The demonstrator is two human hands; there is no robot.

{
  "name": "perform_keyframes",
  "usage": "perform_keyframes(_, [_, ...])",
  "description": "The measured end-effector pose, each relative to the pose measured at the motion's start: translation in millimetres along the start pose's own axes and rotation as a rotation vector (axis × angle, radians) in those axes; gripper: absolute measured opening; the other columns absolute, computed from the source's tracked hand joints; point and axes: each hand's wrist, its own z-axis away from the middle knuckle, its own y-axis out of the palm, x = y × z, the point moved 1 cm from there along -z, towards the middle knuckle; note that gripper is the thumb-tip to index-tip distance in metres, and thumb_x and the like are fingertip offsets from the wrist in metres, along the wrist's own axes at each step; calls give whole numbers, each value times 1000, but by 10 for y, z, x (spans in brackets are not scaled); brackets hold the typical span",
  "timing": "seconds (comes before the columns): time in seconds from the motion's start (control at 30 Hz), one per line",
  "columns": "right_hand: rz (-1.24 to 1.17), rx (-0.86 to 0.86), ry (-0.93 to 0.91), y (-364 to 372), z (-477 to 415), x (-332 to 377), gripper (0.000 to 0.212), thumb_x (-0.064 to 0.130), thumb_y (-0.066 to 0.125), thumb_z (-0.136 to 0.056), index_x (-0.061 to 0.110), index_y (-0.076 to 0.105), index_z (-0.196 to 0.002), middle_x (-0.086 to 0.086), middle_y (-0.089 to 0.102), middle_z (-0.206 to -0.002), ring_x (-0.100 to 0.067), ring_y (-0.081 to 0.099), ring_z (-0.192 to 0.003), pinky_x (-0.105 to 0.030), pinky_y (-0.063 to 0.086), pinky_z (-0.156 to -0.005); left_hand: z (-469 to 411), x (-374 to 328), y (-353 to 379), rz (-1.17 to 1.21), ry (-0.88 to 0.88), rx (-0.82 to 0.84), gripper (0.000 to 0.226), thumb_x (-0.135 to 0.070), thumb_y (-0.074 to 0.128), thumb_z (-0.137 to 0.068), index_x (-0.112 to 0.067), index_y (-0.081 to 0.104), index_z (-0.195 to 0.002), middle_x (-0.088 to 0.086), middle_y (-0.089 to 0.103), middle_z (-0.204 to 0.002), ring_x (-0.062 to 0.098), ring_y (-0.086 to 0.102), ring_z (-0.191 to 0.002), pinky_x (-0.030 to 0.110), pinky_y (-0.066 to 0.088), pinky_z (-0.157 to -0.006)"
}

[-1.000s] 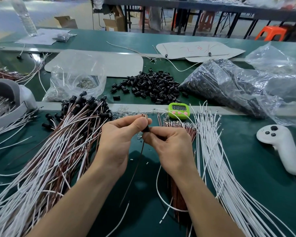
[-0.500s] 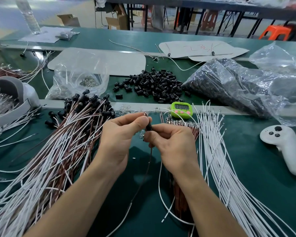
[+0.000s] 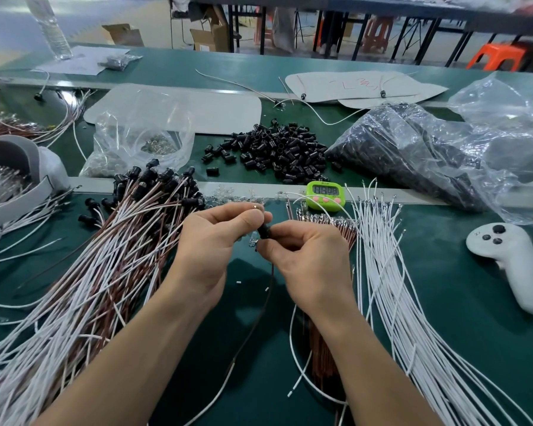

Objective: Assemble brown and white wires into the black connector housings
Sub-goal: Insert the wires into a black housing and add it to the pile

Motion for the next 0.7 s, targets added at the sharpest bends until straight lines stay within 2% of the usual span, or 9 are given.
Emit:
perform_keyframes(0.1, [-8,13,25,7,-10,-3,17,20,87,-80,31,82,-92,20,74,-69,5,68,-61,-8,47,-59,-5,-9,-21,-8,-7,-1,10,-17,78,-62,-14,80,-71,10,78,-80,16,73,-80,21,55,-79])
perform_keyframes(0.23, [-129,57,66,30,-21,-12,12,21,82,-81,25,82,-93,9,78,-74,-7,73,-67,-22,56,-64,-11,-25,-36,0,-23,-1,9,-17,78,-61,-15,81,-69,9,78,-80,15,73,-80,21,56,-79])
perform_keyframes(0.4, [-179,53,83,16,-33,-31,12,15,80,-80,25,82,-87,6,79,-75,-9,75,-70,-23,57,-67,-1,1,-20,19,-36,16,9,-15,76,-64,-11,79,-72,10,77,-82,15,71,-79,21,56,-76])
perform_keyframes(0.53, [-205,122,99,5,-41,-6,18,8,74,-89,23,81,-83,2,78,-73,-5,70,-64,-16,52,-64,8,18,-16,25,-62,23,6,-11,74,-70,-11,77,-74,13,77,-85,19,69,-81,30,56,-78])
perform_keyframes(0.6, [-200,142,100,5,-39,5,20,8,72,-91,24,80,-82,2,78,-73,-4,69,-62,-14,51,-63,5,19,-18,15,-59,19,5,-8,73,-72,-11,77,-75,14,76,-85,20,69,-81,30,57,-78])
perform_keyframes(0.7, [-167,136,99,9,-35,14,13,16,73,-92,22,81,-84,4,78,-75,-4,69,-65,-14,51,-64,1,9,-23,-7,-46,5,10,-14,74,-67,-10,77,-76,13,77,-84,18,70,-82,27,56,-80])
